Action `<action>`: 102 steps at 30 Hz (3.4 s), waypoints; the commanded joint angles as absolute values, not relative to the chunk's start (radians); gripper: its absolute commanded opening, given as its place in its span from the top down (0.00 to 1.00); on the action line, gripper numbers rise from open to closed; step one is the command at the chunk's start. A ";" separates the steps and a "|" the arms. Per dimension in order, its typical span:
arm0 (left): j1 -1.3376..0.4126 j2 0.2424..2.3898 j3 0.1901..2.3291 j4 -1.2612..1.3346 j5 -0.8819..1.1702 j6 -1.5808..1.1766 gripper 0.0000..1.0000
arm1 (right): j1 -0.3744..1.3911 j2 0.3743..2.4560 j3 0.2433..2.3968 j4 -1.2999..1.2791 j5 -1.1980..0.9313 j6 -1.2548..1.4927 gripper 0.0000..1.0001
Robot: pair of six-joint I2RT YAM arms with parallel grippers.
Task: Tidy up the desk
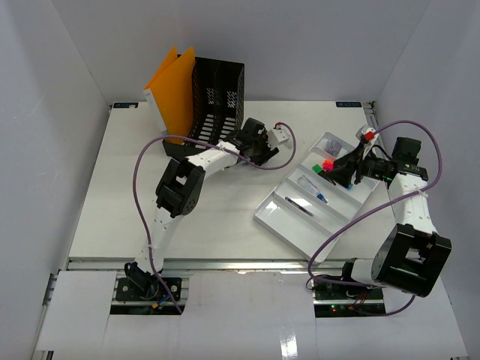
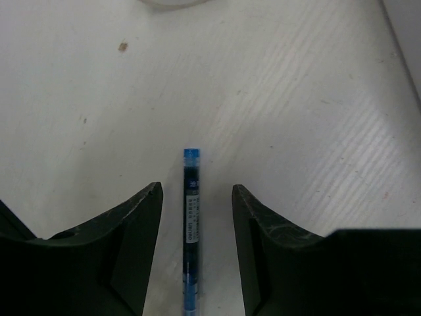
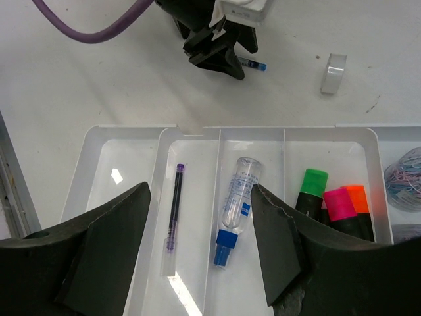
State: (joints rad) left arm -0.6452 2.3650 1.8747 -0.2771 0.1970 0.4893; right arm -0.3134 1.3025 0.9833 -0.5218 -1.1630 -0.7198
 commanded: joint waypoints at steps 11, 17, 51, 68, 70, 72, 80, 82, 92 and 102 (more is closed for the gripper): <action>-0.598 2.377 1.942 -0.427 0.223 0.353 0.58 | -0.318 1.308 0.988 -0.538 -1.195 -0.744 0.31; -0.590 2.356 1.904 -0.435 0.285 0.325 0.59 | -0.318 1.308 0.988 -0.540 -1.195 -0.746 0.31; -0.670 1.847 1.345 -0.135 0.723 0.754 1.00 | -0.320 1.309 0.988 -0.542 -1.187 -0.751 0.31; -0.889 2.089 1.596 -0.129 0.814 0.909 0.96 | -0.325 1.311 0.988 -0.542 -1.178 -0.758 0.31; -0.899 2.112 1.614 -0.129 0.811 0.911 0.95 | -0.324 1.309 0.987 -0.543 -1.179 -0.758 0.31; -0.908 2.125 1.624 -0.129 0.811 0.910 0.93 | -0.325 1.309 0.986 -0.543 -1.179 -0.760 0.31; -0.930 2.129 1.600 -0.114 0.803 0.905 0.63 | -0.326 1.312 0.985 -0.542 -1.173 -0.761 0.31; -0.934 2.113 1.576 -0.085 0.793 0.893 0.51 | -0.327 1.315 0.985 -0.540 -1.169 -0.761 0.31; -0.933 1.973 1.424 0.072 0.702 0.812 0.40 | -0.334 1.334 0.982 -0.537 -1.160 -0.755 0.31; -0.921 1.560 1.074 0.124 0.367 0.525 0.27 | -0.259 1.369 1.006 -0.481 -1.049 -0.695 0.29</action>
